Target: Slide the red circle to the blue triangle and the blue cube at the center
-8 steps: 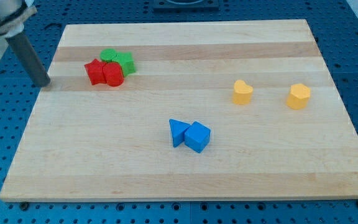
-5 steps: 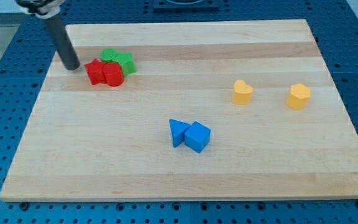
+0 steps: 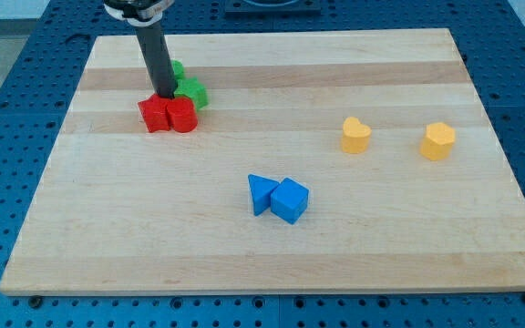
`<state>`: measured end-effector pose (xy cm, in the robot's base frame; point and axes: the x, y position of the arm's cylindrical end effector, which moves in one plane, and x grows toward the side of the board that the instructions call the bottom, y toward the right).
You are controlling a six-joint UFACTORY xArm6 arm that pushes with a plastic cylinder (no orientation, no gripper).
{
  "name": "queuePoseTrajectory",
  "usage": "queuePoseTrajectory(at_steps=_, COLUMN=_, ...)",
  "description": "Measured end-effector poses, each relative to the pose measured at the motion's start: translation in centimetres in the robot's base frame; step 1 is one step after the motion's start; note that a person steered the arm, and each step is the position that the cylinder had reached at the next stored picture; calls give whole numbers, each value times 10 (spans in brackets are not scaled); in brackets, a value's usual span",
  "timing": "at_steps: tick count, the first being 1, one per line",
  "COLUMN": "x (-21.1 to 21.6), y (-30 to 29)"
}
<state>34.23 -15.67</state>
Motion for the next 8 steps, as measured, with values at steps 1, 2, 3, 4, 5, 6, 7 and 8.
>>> queuePoseTrajectory(at_steps=1, x=14, y=3)
queuePoseTrajectory(at_steps=2, x=29, y=6)
queuePoseTrajectory(at_steps=3, x=43, y=9)
queuePoseTrajectory(at_steps=4, x=50, y=20)
queuePoseTrajectory(at_steps=5, x=51, y=41)
queuePoseTrajectory(at_steps=6, x=56, y=74)
queuePoseTrajectory(at_steps=7, x=63, y=106)
queuePoseTrajectory(at_steps=8, x=85, y=128)
